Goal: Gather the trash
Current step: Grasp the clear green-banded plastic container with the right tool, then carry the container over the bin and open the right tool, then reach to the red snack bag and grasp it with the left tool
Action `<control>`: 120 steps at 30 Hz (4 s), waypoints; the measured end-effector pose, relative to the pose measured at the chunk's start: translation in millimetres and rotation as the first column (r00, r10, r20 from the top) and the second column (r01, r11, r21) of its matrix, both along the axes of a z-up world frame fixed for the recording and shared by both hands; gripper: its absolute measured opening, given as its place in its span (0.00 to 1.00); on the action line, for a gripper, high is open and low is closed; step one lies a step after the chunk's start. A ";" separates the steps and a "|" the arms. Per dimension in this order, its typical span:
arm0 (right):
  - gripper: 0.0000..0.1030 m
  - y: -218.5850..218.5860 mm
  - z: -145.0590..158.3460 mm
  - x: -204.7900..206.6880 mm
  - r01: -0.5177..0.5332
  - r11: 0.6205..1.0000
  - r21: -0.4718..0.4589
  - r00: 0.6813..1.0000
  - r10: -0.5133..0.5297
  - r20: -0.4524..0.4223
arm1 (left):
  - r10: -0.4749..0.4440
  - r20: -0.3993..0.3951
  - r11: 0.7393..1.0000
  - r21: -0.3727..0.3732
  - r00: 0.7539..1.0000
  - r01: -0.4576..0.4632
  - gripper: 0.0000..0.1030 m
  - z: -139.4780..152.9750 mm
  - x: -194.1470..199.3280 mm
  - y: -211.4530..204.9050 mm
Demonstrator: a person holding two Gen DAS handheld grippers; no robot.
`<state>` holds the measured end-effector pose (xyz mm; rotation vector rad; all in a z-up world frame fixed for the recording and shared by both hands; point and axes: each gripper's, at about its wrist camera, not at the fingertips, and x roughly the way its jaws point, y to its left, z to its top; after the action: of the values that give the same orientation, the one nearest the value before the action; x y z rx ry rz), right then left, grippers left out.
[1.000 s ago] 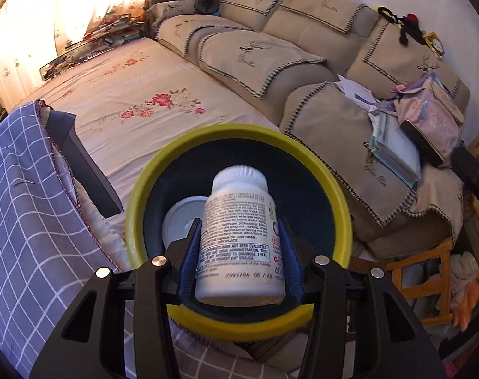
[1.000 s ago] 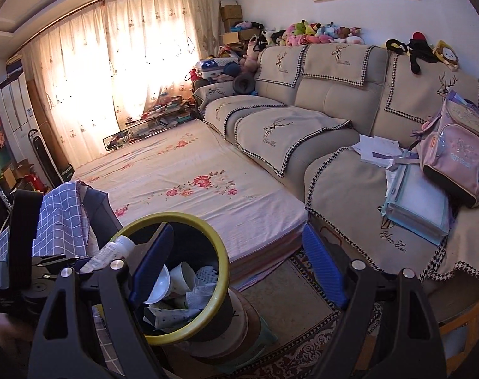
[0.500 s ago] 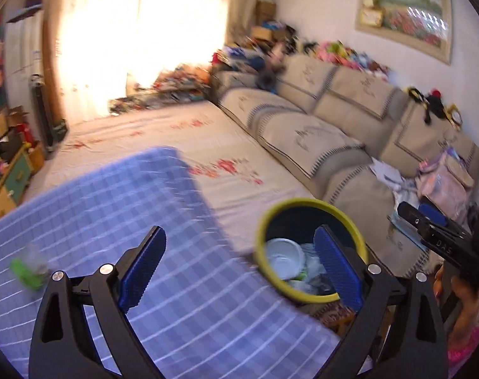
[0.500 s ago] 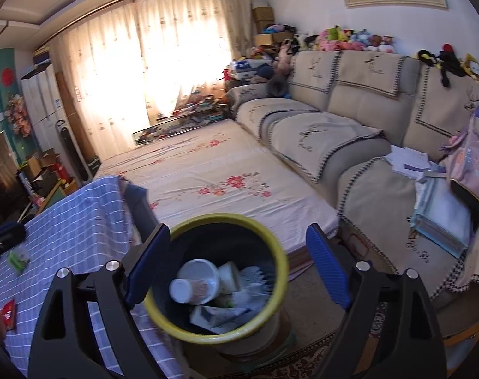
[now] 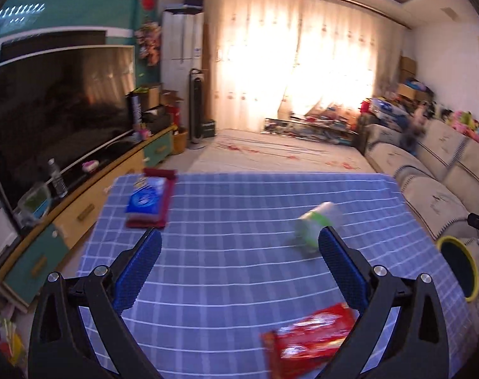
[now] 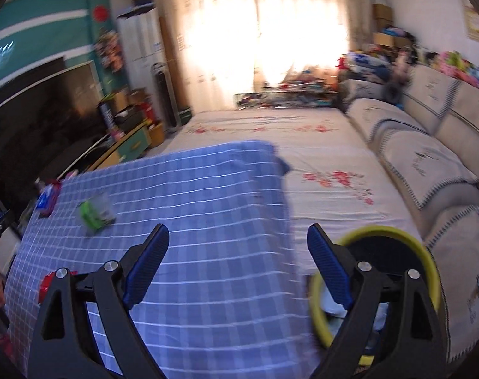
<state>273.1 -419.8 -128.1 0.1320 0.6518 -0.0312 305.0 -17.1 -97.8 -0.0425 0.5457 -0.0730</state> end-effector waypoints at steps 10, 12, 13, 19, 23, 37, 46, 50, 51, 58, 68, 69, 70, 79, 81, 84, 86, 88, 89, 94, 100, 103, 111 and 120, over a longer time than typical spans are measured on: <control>0.83 156.1 -21.8 94.8 -0.400 0.915 -0.054 0.915 0.394 -0.089 | 0.078 -0.039 0.996 -0.039 0.996 -0.080 0.95 -43.0 15.4 44.8; 0.86 175.6 -27.8 112.4 -0.438 0.895 -0.083 0.897 0.429 -0.104 | 0.090 -0.031 0.995 -0.031 0.995 -0.091 0.95 -43.9 16.2 48.1; 0.87 181.3 -31.6 118.9 -0.449 0.888 -0.093 0.891 0.439 -0.113 | 0.089 -0.031 0.995 -0.036 0.996 -0.090 0.95 -43.0 13.9 48.0; 0.88 199.8 -49.6 155.1 -0.489 0.863 -0.130 0.868 0.466 -0.173 | 0.066 -0.051 0.996 -0.049 0.997 -0.068 0.95 -44.0 11.5 42.4; 0.89 200.3 -59.5 169.6 -0.516 0.853 -0.083 0.847 0.493 -0.199 | 0.044 -0.050 0.998 -0.040 0.998 -0.047 0.95 -43.6 9.4 37.6; 0.65 201.4 -77.8 165.8 -0.502 0.863 -0.056 0.842 0.474 -0.257 | 0.016 -0.079 0.998 -0.054 0.997 -0.020 0.95 -47.3 10.7 33.3; 0.65 143.1 -41.2 93.7 -0.435 0.897 -0.075 0.889 0.415 -0.193 | -0.005 -0.072 0.999 -0.045 0.997 0.002 0.95 -45.7 8.2 26.8; 0.65 90.4 -33.0 55.8 -0.337 0.939 -0.064 0.929 0.321 -0.181 | -0.013 -0.062 0.999 -0.035 0.998 0.011 0.95 -45.0 5.2 22.3; 0.65 72.2 -31.7 45.5 -0.295 0.954 -0.062 0.943 0.280 -0.178 | -0.015 -0.060 0.999 -0.030 0.998 0.013 0.95 -45.0 4.7 21.2; 0.65 -50.6 -41.6 -17.2 0.031 0.999 -0.017 0.985 -0.034 -0.172 | -0.036 -0.051 0.999 -0.002 0.998 0.035 0.95 -46.2 0.9 10.2; 0.65 -161.8 -81.7 -57.4 0.292 0.956 -0.036 0.923 -0.291 -0.250 | -0.098 -0.054 0.995 0.029 0.994 0.099 0.95 -50.7 -3.1 -8.3; 0.65 -170.0 -88.4 -58.3 0.304 0.952 -0.039 0.916 -0.303 -0.262 | -0.101 -0.054 0.994 0.035 0.993 0.103 0.95 -51.1 -3.3 -10.1; 0.65 -174.8 -93.4 -58.5 0.313 0.949 -0.040 0.911 -0.312 -0.269 | -0.104 -0.054 0.993 0.042 0.993 0.106 0.95 -51.5 -3.9 -12.2; 0.74 -180.0 -102.7 -40.7 0.365 0.929 -0.056 0.897 -0.367 -0.248 | -0.116 -0.065 0.992 0.038 0.991 0.118 0.95 -53.6 -2.5 -12.8; 0.74 -165.5 -89.6 -34.2 0.361 0.931 -0.055 0.907 -0.365 -0.211 | -0.119 -0.069 0.992 0.033 0.991 0.121 0.95 -54.3 -1.1 -12.0; 0.78 -134.6 -61.3 -19.7 0.304 0.952 0.042 0.947 -0.296 -0.124 | -0.124 -0.075 0.991 0.034 0.990 0.126 0.95 -55.6 -0.2 -12.9; 0.80 -104.0 -41.1 -7.0 0.238 0.969 0.074 0.971 -0.235 -0.044 | -0.126 -0.074 0.991 0.038 0.989 0.129 0.95 -56.1 -0.1 -13.5; 0.84 -76.8 -25.8 4.9 0.173 0.980 0.096 0.984 -0.176 0.026 | -0.133 -0.077 0.990 0.038 0.988 0.136 0.95 -56.9 0.2 -14.2; 0.84 -63.5 -20.8 11.7 0.139 0.984 0.109 0.988 -0.146 0.051 | -0.140 -0.081 0.989 0.032 0.987 0.143 0.95 -57.5 0.7 -14.2; 0.84 -9.2 -22.6 38.6 0.040 0.993 0.113 0.991 -0.054 0.119 | -0.188 -0.148 0.982 -0.053 0.971 0.182 0.95 -63.8 5.3 -11.7; 0.84 11.7 -47.3 53.4 0.001 1.000 0.027 1.000 -0.002 0.006 | -0.264 -0.222 0.964 -0.087 0.939 0.250 0.95 -68.4 -5.9 -23.8; 0.84 10.3 -43.2 53.2 0.003 0.999 0.040 1.000 -0.004 0.020 | -0.293 -0.254 0.955 -0.112 0.922 0.273 0.95 -74.2 -14.0 -28.5; 0.84 9.2 -43.2 50.9 -0.001 0.999 0.041 1.000 0.000 0.024 | -0.320 -0.336 0.945 -0.186 0.886 0.271 0.95 -96.6 -26.1 -38.5; 0.84 3.5 -51.1 57.3 -0.002 0.997 0.082 1.000 0.003 -0.013 | -0.302 -0.413 0.947 -0.231 0.859 0.222 0.95 -92.6 -11.1 -68.3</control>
<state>330.5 -416.3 -179.2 0.2104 0.6662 -0.0031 293.8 -85.5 -190.4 -0.1601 1.0037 -0.3886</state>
